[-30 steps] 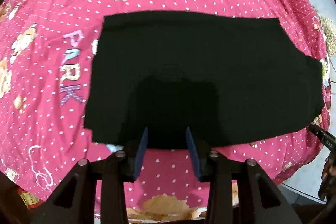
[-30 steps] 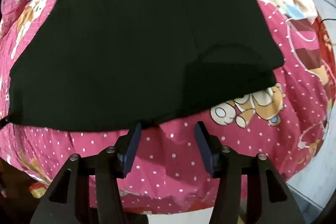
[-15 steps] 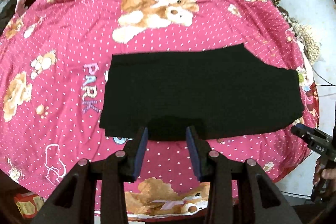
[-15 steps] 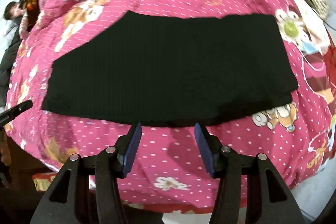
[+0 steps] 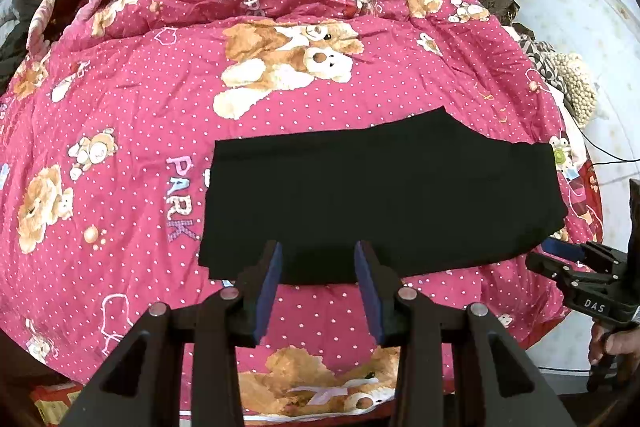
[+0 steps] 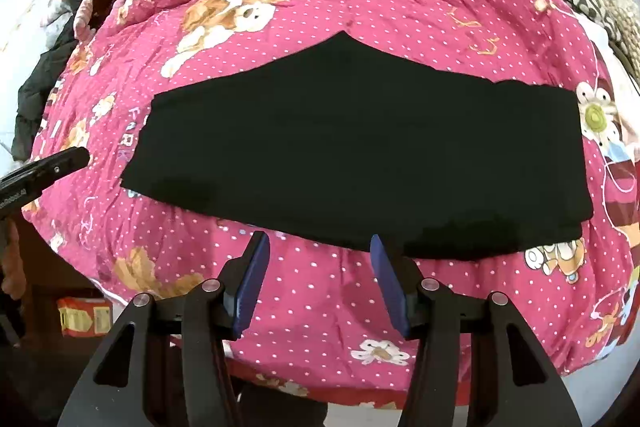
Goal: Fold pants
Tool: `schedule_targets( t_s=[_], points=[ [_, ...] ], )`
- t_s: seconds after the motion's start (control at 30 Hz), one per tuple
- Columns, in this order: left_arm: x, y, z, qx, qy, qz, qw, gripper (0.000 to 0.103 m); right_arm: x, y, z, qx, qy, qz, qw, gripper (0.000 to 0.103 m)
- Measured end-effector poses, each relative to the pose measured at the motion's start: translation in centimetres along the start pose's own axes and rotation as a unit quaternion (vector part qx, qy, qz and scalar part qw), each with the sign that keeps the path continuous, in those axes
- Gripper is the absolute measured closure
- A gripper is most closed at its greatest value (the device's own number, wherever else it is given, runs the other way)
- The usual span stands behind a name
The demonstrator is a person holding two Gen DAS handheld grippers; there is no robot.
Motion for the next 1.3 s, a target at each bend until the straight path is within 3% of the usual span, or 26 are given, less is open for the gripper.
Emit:
schedule_targets(
  t_s=[0.53, 1.3],
  points=[
    [2.0, 1.5, 1.9, -0.005, 0.023, 0.003, 0.9997, 0.063, 2.0, 0.2, 3.2, -0.009, -0.011, 0.009, 1.000, 0.050],
    [3.6, 10.8, 6.8, -0.018, 0.037, 0.074, 0.9964, 0.060, 4.3, 5.4, 5.0, -0.055, -0.008, 0.087, 0.995, 0.043]
  ],
)
Point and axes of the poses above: each gripper's, at about its wrist camera, not at the fingertips, and y roughly the way its jaws point, z to its left, x to its top, the point moved 9 cm from there along y, roughly the way its jaws point
